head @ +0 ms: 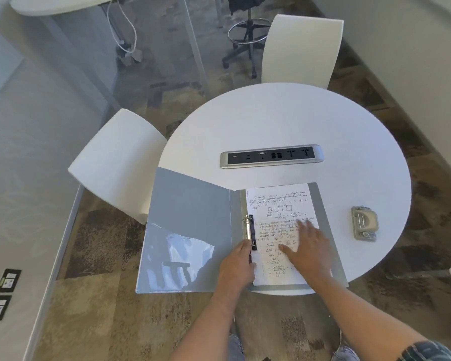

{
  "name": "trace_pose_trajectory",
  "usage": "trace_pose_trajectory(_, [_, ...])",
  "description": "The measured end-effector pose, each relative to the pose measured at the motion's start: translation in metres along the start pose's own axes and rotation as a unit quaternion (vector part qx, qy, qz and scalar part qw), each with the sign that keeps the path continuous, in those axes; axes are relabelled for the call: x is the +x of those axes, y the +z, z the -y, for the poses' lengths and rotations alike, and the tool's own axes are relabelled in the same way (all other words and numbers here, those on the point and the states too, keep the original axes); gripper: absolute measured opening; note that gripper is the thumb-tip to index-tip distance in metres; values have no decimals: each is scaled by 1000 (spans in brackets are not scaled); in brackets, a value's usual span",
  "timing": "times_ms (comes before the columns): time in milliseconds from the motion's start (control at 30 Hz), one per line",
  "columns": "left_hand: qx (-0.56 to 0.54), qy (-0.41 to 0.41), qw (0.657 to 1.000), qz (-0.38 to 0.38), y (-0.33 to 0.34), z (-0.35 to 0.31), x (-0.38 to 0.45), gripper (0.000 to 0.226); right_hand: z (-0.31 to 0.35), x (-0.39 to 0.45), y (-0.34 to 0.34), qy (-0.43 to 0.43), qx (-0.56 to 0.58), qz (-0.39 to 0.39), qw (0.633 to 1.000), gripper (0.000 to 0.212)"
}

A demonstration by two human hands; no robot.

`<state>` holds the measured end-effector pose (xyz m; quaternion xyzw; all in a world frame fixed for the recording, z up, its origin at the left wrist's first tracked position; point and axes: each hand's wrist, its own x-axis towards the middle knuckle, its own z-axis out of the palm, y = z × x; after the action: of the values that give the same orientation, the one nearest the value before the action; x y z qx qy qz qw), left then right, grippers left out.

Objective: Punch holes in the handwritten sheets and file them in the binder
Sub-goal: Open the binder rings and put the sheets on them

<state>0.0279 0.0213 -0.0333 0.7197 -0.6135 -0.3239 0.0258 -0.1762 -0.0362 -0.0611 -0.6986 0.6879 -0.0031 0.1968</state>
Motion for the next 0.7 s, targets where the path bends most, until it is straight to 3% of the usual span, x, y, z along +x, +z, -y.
trace_pose_trajectory(100, [7, 1, 1000, 3, -2, -2, 0, 65, -11, -14, -2, 129, 41, -63, 989, 89])
trace_pose_trajectory(433, [22, -2, 1000, 10, -1, -5, 2, 65, 6, 12, -24, 304, 206, -9, 930, 77])
trace_pose_trajectory(567, [23, -7, 1000, 10, -2, -7, 2, 67, 4, 17, -25, 312, 276, 1, 909, 67])
trace_pose_trajectory(700, [29, -7, 1000, 8, 0, -7, 2, 67, 8, 23, -27, 315, 179, 26, 932, 87])
